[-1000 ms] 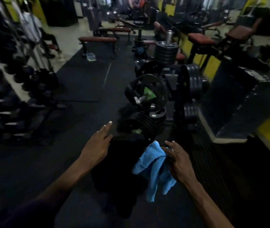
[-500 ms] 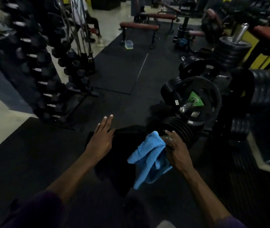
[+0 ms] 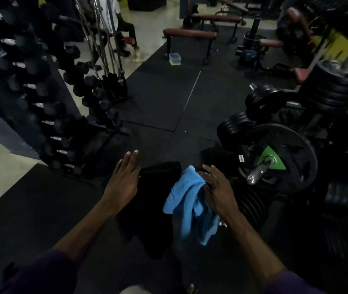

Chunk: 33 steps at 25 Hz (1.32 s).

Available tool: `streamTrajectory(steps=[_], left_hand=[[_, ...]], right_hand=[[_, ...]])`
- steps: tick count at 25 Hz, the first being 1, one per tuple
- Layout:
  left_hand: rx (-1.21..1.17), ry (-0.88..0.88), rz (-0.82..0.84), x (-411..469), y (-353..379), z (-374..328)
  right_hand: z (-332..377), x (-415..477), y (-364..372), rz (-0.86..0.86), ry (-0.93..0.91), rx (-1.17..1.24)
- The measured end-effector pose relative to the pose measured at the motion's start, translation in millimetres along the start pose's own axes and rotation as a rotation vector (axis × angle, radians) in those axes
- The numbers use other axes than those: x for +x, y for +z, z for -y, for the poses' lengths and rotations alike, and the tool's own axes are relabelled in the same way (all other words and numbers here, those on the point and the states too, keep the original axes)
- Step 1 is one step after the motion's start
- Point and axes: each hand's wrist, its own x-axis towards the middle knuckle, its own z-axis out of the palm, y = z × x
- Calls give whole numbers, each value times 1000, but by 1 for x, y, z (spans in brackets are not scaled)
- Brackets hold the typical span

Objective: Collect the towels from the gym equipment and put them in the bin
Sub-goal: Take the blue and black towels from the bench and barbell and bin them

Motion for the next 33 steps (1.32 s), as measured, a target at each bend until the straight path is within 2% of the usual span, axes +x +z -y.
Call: streamTrajectory(steps=[5,14,20,33], left_hand=[[26,3,-49,99,13,30],[-48,131,-48,312,52,123],[-80,189,-61,450,71,162],[-129,166,-53,773,127,184]], right_hand=[[-17,103,12,-24,-21,42],[-33,310,57,-104,119,-47],[-45,433,78,-199,166,-50],[-169,728,60,-226,184,-54]])
